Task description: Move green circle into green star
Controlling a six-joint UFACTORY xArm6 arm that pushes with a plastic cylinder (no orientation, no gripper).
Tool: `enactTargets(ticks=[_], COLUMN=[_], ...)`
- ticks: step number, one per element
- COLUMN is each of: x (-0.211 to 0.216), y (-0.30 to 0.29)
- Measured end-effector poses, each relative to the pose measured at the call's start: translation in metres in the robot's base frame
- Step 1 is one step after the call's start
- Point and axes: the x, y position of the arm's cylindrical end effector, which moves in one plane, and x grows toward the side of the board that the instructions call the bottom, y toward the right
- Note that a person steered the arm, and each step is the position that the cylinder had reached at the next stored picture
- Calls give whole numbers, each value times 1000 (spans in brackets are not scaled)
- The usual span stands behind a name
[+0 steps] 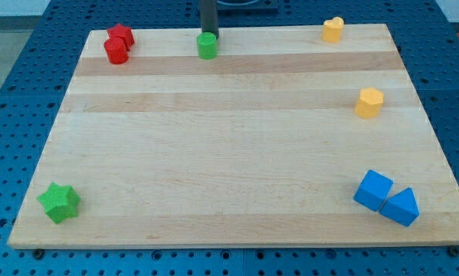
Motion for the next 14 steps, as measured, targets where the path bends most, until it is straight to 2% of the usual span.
enactTargets(ticks=[3,7,11,14], x=[96,203,271,296], y=[0,14,-75,-141])
